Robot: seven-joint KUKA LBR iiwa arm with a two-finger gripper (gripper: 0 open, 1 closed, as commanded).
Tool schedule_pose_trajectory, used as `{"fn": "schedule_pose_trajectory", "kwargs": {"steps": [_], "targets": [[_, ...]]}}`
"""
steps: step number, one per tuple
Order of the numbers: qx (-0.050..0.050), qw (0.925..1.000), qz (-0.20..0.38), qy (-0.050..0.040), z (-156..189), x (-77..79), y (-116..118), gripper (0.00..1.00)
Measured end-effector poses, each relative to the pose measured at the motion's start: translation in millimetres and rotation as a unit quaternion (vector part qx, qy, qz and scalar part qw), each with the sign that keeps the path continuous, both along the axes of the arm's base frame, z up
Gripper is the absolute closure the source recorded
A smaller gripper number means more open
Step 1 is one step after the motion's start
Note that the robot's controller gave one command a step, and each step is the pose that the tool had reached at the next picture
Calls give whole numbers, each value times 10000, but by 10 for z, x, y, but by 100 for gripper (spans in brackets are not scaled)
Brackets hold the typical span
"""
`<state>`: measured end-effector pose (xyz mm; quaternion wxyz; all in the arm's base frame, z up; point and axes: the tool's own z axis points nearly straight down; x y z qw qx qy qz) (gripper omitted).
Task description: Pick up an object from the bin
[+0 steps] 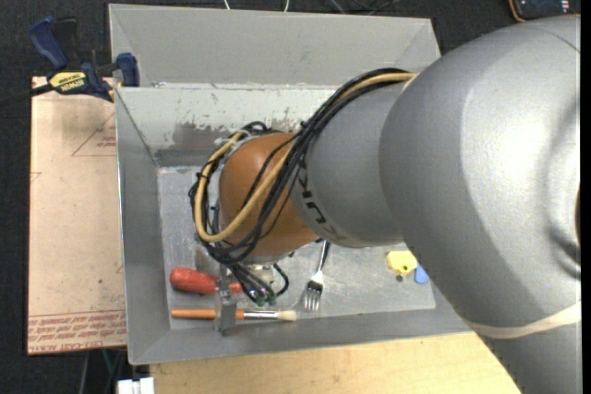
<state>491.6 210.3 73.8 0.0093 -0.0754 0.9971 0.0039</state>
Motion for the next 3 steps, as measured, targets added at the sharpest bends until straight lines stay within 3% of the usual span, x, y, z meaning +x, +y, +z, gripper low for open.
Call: {"fn": "schedule_pose_trajectory", "kwargs": {"steps": [1, 2, 3], "targets": [[2, 9927, -1203, 20, -24, -50, -109, 0], [7, 10000, -24, -1, -4, 1, 2, 100], [7, 10000, -23, -1, -4, 1, 2, 100]]}}
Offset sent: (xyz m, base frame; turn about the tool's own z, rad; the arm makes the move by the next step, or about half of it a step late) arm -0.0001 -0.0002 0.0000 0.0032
